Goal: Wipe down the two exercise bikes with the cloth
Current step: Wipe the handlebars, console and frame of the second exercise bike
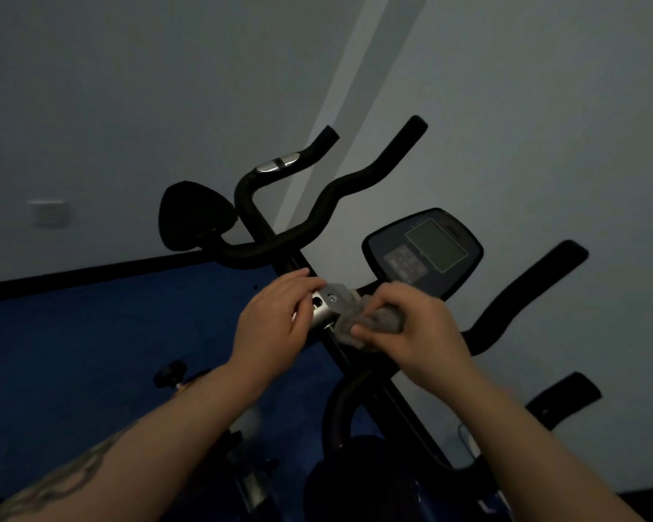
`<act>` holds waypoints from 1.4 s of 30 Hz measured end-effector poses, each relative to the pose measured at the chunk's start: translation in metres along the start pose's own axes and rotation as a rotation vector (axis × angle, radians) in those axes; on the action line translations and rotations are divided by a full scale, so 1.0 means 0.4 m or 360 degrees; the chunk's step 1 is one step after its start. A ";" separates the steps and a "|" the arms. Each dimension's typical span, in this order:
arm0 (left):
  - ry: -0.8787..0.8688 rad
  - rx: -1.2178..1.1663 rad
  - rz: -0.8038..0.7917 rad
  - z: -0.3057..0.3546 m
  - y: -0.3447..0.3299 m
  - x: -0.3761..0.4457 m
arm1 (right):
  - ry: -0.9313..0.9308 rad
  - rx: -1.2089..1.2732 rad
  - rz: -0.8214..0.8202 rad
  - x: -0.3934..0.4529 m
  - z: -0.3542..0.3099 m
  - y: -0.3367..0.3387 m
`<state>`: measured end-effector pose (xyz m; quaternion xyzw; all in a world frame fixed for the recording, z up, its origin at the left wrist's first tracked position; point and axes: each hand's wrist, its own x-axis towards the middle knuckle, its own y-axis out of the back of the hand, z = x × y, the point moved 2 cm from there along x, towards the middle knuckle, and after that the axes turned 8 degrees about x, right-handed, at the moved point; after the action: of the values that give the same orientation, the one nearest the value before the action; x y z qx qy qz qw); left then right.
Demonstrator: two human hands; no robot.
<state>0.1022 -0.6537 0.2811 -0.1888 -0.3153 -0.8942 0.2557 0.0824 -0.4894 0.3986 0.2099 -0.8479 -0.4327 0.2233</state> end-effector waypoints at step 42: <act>0.0548 0.0386 0.0300 0.256 0.009 -0.308 | -0.0123 -0.0040 -0.0060 -0.224 0.120 0.008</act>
<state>0.2207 -0.5467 0.2959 -0.0299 -0.3530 -0.8410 0.4090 0.1276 -0.4077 0.3582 0.2063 -0.8462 -0.4553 0.1848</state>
